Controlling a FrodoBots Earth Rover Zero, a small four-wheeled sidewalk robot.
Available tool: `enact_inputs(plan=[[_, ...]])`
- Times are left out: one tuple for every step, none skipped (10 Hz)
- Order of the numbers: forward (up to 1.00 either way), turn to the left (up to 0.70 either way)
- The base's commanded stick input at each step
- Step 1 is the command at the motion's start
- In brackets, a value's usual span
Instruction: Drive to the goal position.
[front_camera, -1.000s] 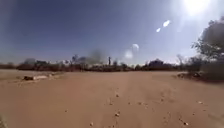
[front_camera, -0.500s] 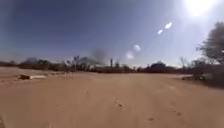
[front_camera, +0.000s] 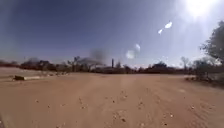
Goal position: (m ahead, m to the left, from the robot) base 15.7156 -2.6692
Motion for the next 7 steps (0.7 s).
enact_inputs(plan=[[1.0,0.0],[1.0,0.0],[1.0,0.0],[1.0,0.0],[1.0,0.0],[1.0,0.0],[1.0,0.0]])
